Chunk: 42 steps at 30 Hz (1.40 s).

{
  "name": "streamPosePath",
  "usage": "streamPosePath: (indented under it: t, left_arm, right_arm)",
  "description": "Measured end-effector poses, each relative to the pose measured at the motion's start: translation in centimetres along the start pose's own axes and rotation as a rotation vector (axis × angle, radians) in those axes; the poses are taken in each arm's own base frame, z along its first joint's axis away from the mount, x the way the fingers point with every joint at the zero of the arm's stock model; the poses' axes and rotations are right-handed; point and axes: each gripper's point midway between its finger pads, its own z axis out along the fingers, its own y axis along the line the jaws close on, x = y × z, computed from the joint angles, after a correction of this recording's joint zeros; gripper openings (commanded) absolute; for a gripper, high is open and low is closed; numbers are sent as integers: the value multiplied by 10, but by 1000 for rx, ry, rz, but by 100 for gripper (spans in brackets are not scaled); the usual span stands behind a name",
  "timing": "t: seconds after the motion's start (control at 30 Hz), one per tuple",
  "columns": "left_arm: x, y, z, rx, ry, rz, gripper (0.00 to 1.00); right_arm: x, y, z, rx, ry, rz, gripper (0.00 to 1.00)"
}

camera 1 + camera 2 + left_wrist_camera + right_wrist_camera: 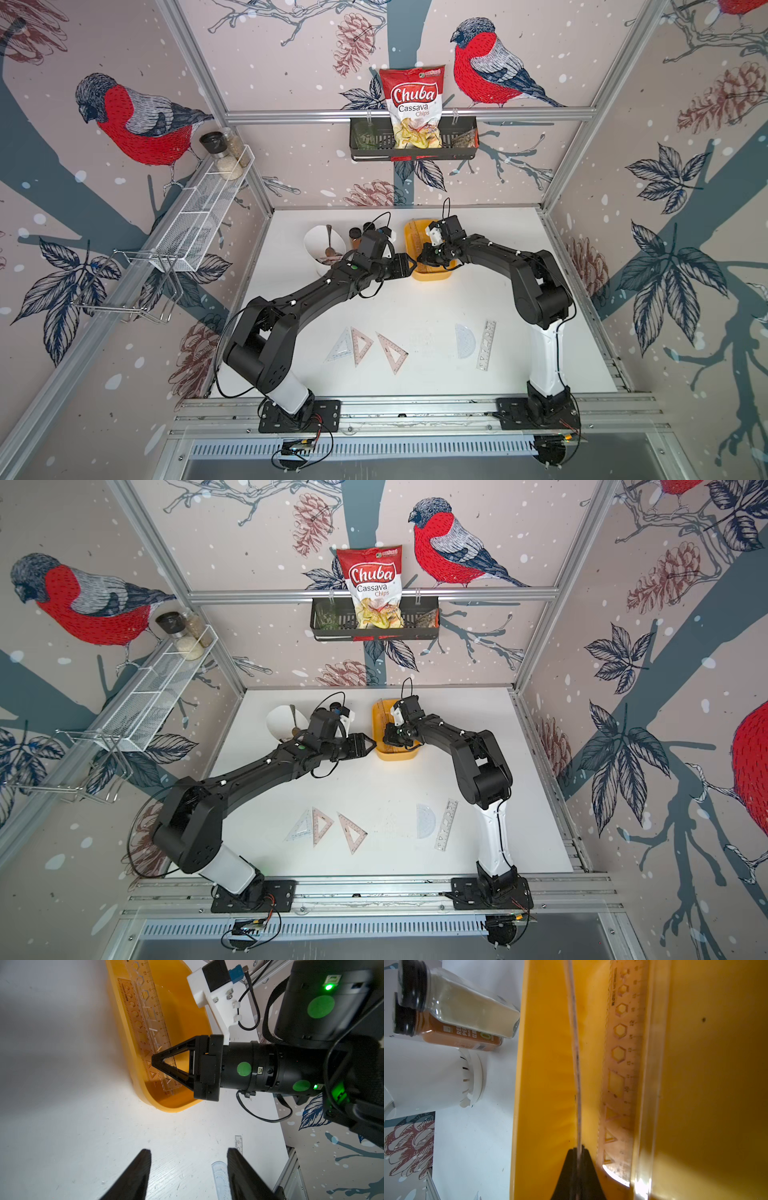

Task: Put the scattered rulers into the storage box
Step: Place the ruler in the storage box.

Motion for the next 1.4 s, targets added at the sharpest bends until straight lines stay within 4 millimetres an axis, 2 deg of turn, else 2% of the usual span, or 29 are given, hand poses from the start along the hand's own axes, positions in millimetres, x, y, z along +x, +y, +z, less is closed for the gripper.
streamPosePath:
  t: [0.17,0.4,0.63,0.97,1.2,1.4]
  left_arm:
    - [1,0,-2,3,1,0,62]
    - [3,0,-2,6,4,0,62]
    - [2,-2,-5,11,-4,3,62]
    - [2,-3,-6,15,-6,5,62]
    - [3,-2,-6,15,-4,3,61]
    - [2,0,-6,12,-5,-1,62]
  right_arm:
    - [5,1,1,13,8,-2,6]
    - [6,5,-12,26,-2,0,7]
    - [13,6,-9,38,20,0,9]
    - [15,-1,5,68,50,10,13]
    - [16,-3,7,80,66,15,26]
    - [9,-1,3,101,59,7,33]
